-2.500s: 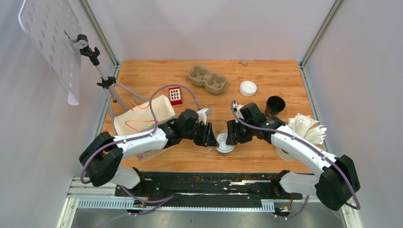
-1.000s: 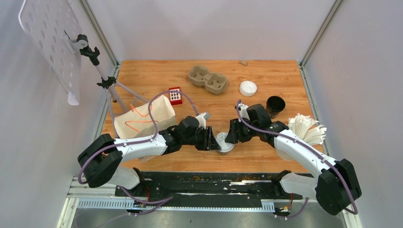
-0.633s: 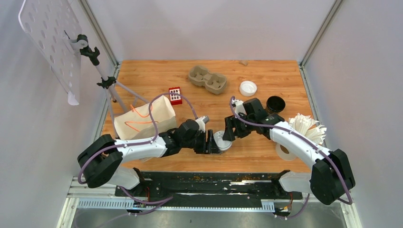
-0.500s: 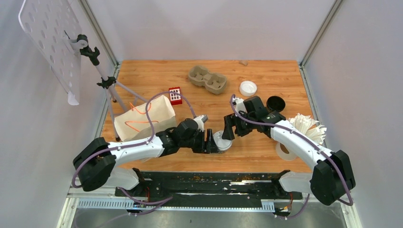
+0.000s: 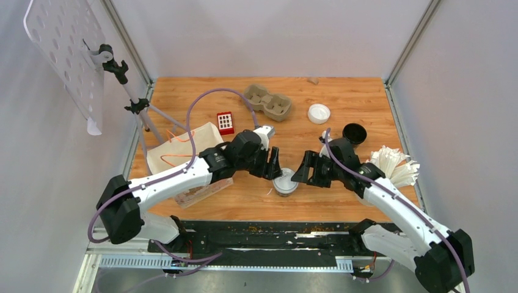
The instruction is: Pack the takeout coffee
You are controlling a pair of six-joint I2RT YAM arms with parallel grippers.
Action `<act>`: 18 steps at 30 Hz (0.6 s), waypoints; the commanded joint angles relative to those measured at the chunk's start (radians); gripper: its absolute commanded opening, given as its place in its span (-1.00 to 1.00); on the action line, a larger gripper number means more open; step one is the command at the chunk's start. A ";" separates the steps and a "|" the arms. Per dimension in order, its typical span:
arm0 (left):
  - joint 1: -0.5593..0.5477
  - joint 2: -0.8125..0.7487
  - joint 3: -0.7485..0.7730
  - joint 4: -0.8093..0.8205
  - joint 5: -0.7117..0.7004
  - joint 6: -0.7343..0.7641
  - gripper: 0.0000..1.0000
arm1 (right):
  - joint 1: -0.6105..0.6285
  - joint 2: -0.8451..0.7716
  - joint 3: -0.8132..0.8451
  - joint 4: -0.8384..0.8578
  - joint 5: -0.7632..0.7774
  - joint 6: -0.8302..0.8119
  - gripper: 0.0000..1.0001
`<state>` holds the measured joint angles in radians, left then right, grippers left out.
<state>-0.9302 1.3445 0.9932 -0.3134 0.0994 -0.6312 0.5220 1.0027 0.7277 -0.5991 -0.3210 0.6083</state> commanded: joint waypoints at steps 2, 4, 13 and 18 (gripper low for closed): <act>0.042 0.081 0.084 -0.074 -0.002 0.147 0.33 | -0.001 -0.096 -0.102 0.151 0.034 0.257 0.28; 0.061 0.111 0.098 -0.065 0.044 0.163 0.25 | 0.000 -0.098 -0.124 0.182 0.016 0.270 0.23; 0.067 0.186 0.097 -0.005 0.176 0.201 0.19 | 0.007 -0.084 -0.181 0.257 0.007 0.289 0.00; 0.067 0.199 0.077 0.003 0.186 0.195 0.11 | 0.008 -0.071 -0.198 0.264 0.022 0.251 -0.29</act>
<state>-0.8623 1.5303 1.0595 -0.3420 0.2520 -0.4614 0.5236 0.9195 0.5385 -0.3893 -0.3096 0.8703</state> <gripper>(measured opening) 0.575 0.404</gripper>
